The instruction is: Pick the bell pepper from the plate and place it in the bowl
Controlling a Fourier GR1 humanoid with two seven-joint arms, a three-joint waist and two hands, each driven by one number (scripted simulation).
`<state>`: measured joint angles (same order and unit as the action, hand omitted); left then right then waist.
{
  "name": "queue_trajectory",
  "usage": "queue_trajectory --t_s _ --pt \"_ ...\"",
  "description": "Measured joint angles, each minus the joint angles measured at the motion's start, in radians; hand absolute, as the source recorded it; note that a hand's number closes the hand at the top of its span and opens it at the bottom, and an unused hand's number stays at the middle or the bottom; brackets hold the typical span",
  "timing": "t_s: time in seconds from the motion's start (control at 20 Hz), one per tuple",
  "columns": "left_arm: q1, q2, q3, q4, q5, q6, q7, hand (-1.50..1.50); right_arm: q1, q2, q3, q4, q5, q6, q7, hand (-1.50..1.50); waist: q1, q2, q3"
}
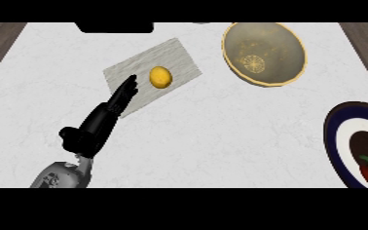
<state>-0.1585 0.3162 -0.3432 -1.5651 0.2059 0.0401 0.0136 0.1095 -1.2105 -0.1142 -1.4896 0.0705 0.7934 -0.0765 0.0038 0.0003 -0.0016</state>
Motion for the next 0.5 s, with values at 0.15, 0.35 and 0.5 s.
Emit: queue_trajectory --t_s 0.15,0.35,0.5 --pt "-0.002 -0.018 0.005 -0.004 -0.018 0.0 0.014 0.0 -0.014 0.015 -0.003 -0.029 0.004 0.054 0.066 -1.5 -0.003 -0.001 0.001" --pt "0.004 -0.036 0.026 0.019 -0.033 -0.023 -0.004 0.0 -0.007 0.084 -0.009 -0.09 0.035 0.07 0.138 -1.5 -0.008 -0.001 0.001" --pt "-0.009 -0.061 0.038 0.031 -0.053 -0.024 0.006 0.0 -0.003 0.122 -0.03 -0.116 0.069 0.081 0.152 -1.5 -0.01 -0.001 0.001"
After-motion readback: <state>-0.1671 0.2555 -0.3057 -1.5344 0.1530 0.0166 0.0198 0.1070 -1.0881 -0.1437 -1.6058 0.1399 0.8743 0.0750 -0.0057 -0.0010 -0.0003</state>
